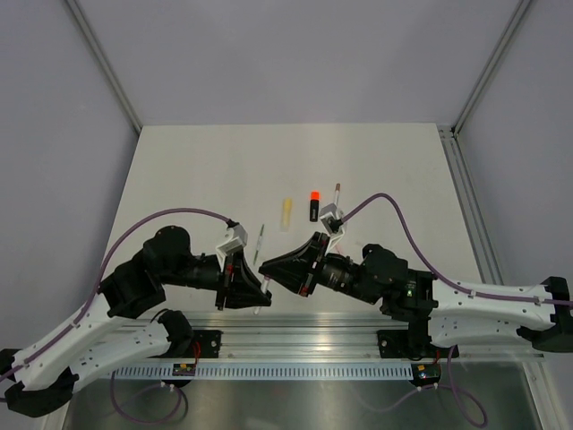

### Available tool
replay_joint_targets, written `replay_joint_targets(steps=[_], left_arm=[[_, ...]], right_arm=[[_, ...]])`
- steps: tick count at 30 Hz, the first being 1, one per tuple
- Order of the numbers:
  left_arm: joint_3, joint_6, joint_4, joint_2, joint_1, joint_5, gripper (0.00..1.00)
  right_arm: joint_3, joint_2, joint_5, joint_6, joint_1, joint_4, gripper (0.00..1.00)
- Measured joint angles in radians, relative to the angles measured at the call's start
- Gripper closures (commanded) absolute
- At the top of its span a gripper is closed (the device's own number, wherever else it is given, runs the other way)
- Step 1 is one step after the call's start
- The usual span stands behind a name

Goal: Insert the pens into the pen caps
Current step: Press the pen cap onto the pen.

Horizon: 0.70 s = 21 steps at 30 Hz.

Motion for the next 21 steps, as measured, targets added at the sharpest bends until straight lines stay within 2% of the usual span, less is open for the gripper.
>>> replay_joint_targets(steps=[3,4,8,11,15,19,20,21], left_arm=[[-0.022,-0.007,0.024,-0.017,0.000,-0.003,1.00],[-0.031,-0.011,0.039,-0.018,0.000,-0.003,1.00],[-0.085,-0.035,0.146,-0.027,0.001,-0.020,1.00],[-0.132,-0.072,0.262,-0.050,0.016,-0.044,1.00],[-0.202,-0.116,0.393,-0.089,0.019,-0.051,1.00],[-0.246,-0.157,0.508,-0.097,0.020,-0.053,1.00],[-0.255,-0.163,0.527,-0.100,0.022,-0.057,1.00],[-0.263,-0.166,0.542,-0.104,0.023,-0.062,1.00]], right_arm=[[0.000,-0.010,0.018,0.003,0.008,-0.020,0.89],[0.000,-0.015,0.026,0.007,0.010,-0.029,0.82],[0.005,-0.031,0.055,0.013,0.016,-0.085,0.65],[0.016,-0.018,0.081,0.015,0.036,-0.149,0.59],[0.052,-0.003,0.100,0.003,0.040,-0.179,0.60],[0.105,0.024,0.111,-0.021,0.040,-0.212,0.67],[0.116,0.030,0.114,-0.024,0.040,-0.217,0.72],[0.121,0.035,0.115,-0.029,0.040,-0.221,0.82]])
